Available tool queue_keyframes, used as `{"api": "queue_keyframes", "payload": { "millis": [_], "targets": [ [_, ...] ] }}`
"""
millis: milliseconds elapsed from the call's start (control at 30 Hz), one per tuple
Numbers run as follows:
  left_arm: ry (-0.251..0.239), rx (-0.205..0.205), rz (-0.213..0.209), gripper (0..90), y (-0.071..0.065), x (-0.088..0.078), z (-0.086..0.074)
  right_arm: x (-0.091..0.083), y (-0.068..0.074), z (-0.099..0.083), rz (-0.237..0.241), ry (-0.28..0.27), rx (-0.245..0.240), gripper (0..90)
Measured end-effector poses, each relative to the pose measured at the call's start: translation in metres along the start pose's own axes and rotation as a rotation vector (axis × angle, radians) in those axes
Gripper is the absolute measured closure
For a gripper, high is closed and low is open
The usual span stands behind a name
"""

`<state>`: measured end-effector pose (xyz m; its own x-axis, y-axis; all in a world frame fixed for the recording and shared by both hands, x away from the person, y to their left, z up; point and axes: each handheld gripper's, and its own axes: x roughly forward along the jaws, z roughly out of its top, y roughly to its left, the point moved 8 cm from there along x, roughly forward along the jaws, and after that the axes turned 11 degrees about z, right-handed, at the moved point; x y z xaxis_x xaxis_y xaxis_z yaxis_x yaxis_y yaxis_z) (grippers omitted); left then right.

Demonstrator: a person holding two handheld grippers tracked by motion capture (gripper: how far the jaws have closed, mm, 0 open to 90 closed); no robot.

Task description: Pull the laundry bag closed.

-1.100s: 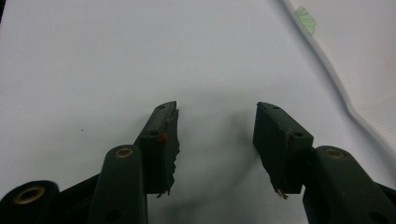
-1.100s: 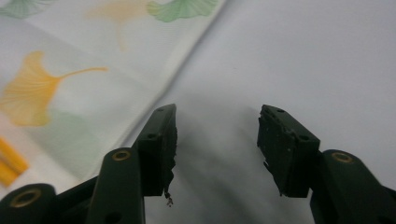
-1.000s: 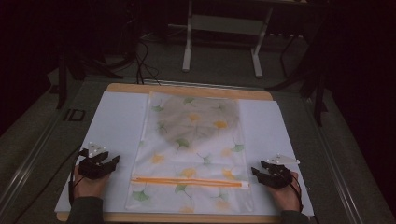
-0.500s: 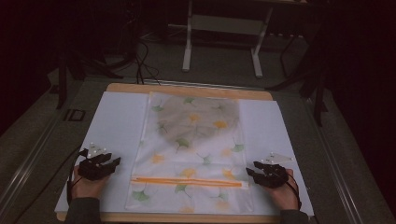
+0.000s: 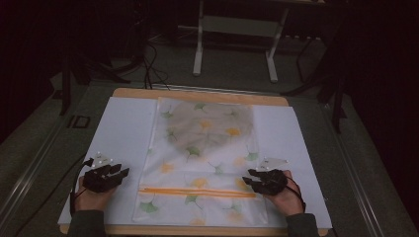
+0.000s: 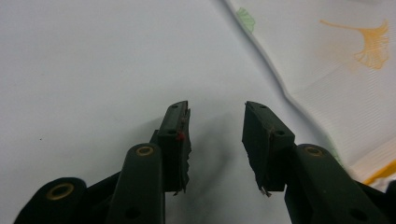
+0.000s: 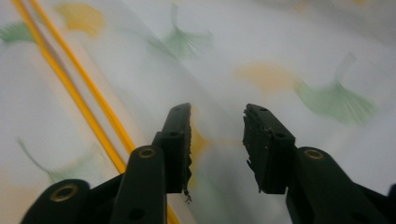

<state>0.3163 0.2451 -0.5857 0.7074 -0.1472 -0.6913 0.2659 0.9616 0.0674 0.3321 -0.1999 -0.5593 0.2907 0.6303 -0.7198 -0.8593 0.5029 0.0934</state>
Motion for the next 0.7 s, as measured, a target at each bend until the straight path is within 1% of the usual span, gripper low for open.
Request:
{"api": "queue_keyframes", "payload": {
  "millis": [33,100,167,233,267,400,433,500,600,667,700],
  "targets": [
    [-0.001,-0.005,-0.002,61.5,0.000,0.000,0.000,0.002,0.003,0.004,0.008,-0.006,-0.002,62.1],
    [-0.002,-0.006,-0.007,61.5,0.000,-0.001,0.000,0.008,0.009,0.013,0.034,-0.017,-0.027,63.8],
    [-0.004,-0.008,-0.007,61.6,0.000,-0.001,-0.001,0.013,0.017,0.023,0.069,-0.022,-0.047,64.8],
    [-0.004,-0.010,-0.013,61.7,0.000,-0.002,-0.001,0.019,0.024,0.032,0.087,-0.009,-0.077,65.7],
    [-0.004,-0.012,-0.014,61.6,0.000,-0.002,-0.001,0.022,0.028,0.037,0.097,0.007,-0.099,67.1],
    [-0.002,0.002,-0.011,62.5,0.000,-0.003,-0.001,0.032,0.040,0.055,0.121,0.053,-0.161,68.5],
    [0.003,0.009,-0.011,62.7,-0.001,-0.003,-0.002,0.034,0.041,0.057,0.124,0.055,-0.168,68.6],
    [0.006,0.016,-0.009,62.7,-0.001,-0.003,-0.002,0.039,0.045,0.064,0.141,0.078,-0.184,68.4],
    [0.003,0.017,-0.009,62.7,-0.001,-0.005,-0.001,0.047,0.051,0.075,0.155,0.102,-0.207,67.4],
    [0.002,0.014,-0.010,62.6,-0.001,-0.005,-0.001,0.051,0.056,0.081,0.167,0.102,-0.221,67.4],
    [0.002,0.014,-0.010,62.6,-0.001,-0.005,-0.001,0.051,0.056,0.081,0.167,0.102,-0.221,67.4]
  ]
}}
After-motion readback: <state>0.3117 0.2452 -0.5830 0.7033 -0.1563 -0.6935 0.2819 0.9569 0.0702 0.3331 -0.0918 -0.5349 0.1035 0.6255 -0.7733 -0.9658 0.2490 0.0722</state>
